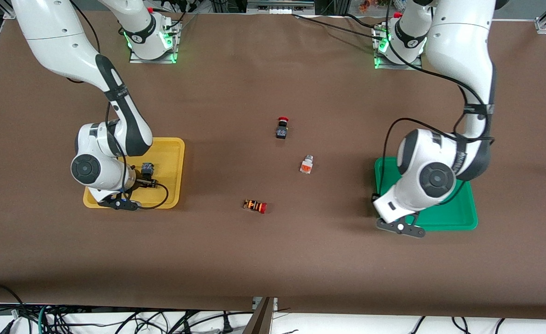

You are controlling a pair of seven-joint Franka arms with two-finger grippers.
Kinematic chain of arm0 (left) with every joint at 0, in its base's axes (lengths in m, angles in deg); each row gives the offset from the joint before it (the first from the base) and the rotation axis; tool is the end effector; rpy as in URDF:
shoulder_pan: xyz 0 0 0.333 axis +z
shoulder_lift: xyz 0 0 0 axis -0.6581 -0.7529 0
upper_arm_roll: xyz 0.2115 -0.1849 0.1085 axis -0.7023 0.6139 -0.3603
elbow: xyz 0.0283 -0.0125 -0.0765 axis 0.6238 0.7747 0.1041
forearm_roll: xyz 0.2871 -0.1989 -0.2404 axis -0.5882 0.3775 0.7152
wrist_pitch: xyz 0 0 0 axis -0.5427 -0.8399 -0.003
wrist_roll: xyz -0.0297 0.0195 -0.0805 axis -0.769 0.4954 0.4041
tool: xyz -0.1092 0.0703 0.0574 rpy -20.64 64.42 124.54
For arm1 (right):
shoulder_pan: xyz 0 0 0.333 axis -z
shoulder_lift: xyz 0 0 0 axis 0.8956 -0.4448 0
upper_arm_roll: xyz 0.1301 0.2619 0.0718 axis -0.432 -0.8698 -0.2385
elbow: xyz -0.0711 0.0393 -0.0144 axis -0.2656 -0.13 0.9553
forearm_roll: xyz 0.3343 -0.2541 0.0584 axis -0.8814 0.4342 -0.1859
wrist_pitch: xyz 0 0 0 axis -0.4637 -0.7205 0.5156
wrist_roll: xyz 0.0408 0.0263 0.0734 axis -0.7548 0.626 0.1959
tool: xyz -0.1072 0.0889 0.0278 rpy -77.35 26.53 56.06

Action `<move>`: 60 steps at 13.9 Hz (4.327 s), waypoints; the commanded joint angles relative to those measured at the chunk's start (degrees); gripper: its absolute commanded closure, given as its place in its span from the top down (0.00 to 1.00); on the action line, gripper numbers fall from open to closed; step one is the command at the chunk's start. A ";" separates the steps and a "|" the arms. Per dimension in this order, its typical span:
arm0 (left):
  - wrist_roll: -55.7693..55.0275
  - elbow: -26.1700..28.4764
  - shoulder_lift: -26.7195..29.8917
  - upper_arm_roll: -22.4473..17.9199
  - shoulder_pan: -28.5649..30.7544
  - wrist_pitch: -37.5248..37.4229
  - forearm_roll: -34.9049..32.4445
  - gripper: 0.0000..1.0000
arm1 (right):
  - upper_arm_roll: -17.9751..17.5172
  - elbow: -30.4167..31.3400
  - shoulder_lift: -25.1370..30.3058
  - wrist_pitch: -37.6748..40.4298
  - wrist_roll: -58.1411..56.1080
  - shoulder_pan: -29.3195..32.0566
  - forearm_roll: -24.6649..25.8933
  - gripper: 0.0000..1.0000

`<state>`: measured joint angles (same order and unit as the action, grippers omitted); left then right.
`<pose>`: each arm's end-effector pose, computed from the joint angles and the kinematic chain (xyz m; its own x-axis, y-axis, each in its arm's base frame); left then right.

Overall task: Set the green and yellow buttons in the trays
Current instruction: 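Place the button in the yellow tray while the left gripper lowers into green tray, then return the right arm to rest while the left gripper reaches the orange-block button, then grasp the white orange-block button with the left gripper and lift it, then lower the button into the green tray and open the left gripper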

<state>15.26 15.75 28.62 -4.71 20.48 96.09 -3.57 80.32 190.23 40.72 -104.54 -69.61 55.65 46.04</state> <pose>0.7120 -0.1445 0.2082 0.9615 -0.2615 -0.0844 -0.2659 -0.9629 -0.0467 0.6416 0.0804 0.1209 0.9823 -0.1344 -0.1308 -0.1276 -0.9901 0.0590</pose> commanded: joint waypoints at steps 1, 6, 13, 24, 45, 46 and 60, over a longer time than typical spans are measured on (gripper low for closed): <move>7.20 5.70 0.36 0.65 4.40 1.70 -1.86 0.09 | -0.43 1.38 3.49 -0.23 -0.21 0.29 -0.26 0.99; 8.90 11.07 0.53 1.01 5.39 6.72 -1.07 1.00 | -0.07 -10.97 6.92 15.54 -2.58 1.51 -0.26 0.99; -15.13 10.11 5.90 13.81 3.98 2.49 -0.98 1.00 | 1.94 -20.86 15.51 28.95 -7.25 3.28 -4.75 0.99; -24.67 10.28 -1.13 17.62 -8.06 11.46 -0.10 1.00 | 9.59 -20.77 24.76 36.77 -18.49 3.19 -4.04 0.99; 13.26 8.52 3.71 15.24 21.72 -3.77 -15.57 0.03 | 9.15 -20.77 25.73 38.27 -17.62 2.22 -2.11 1.00; 15.03 9.22 3.09 15.24 22.78 -2.18 -15.57 0.05 | 9.15 -20.86 25.38 38.18 -17.62 2.14 -2.02 0.99; 15.05 9.67 2.12 15.77 24.64 -0.67 -14.69 1.00 | 9.15 -22.08 25.99 35.63 -17.44 2.05 -2.46 0.99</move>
<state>30.02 25.23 29.95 10.74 44.75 95.83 -17.61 89.53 168.86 65.78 -68.85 -87.51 57.97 43.38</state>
